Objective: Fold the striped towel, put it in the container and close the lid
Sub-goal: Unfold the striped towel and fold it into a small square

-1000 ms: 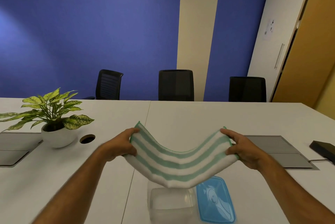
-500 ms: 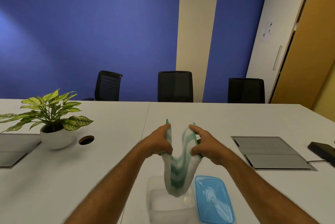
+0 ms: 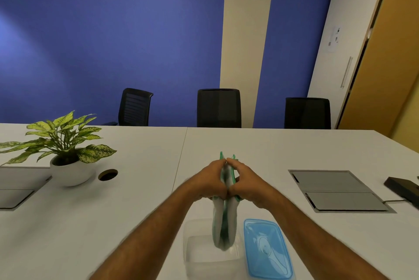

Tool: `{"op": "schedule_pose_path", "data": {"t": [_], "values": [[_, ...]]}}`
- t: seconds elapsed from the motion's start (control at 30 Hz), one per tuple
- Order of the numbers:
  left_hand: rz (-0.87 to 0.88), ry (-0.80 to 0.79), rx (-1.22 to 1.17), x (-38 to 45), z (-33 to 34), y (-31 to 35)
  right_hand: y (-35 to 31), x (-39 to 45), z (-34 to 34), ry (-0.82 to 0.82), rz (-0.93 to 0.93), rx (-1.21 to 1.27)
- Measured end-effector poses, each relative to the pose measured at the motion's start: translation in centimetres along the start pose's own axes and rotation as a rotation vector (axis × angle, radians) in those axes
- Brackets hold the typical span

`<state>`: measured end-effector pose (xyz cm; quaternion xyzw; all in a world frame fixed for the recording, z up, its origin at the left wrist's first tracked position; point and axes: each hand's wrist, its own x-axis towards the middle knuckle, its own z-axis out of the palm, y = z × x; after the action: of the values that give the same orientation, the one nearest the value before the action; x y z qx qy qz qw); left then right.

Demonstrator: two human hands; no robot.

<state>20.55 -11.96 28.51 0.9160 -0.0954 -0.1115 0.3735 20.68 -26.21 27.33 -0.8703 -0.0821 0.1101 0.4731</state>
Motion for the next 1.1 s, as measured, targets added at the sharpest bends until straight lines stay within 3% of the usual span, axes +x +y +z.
{"op": "schedule_pose_path", "data": {"t": [0.17,0.33,0.5,0.8,0.97,1.1], "values": [[0.014,-0.052,-0.045,-0.2,-0.4,0.0,-0.5,-0.4,0.1,-0.01,0.015,-0.057],[0.024,-0.092,-0.133,-0.4,-0.7,0.2,-1.0,-0.8,0.0,-0.054,0.003,0.072],[0.022,-0.046,-0.279,-0.6,-0.3,0.3,-0.4,-0.4,0.5,0.074,-0.054,0.076],[0.099,-0.002,-0.013,-0.8,-0.2,0.0,1.2,0.6,0.9,0.309,-0.116,0.005],[0.235,-0.047,0.159,-1.4,-0.9,0.1,2.0,0.8,0.1,0.438,-0.199,-0.333],[0.353,-0.051,0.227,-1.3,-1.2,0.0,2.6,1.0,-0.8,0.283,-0.291,-0.282]]}}
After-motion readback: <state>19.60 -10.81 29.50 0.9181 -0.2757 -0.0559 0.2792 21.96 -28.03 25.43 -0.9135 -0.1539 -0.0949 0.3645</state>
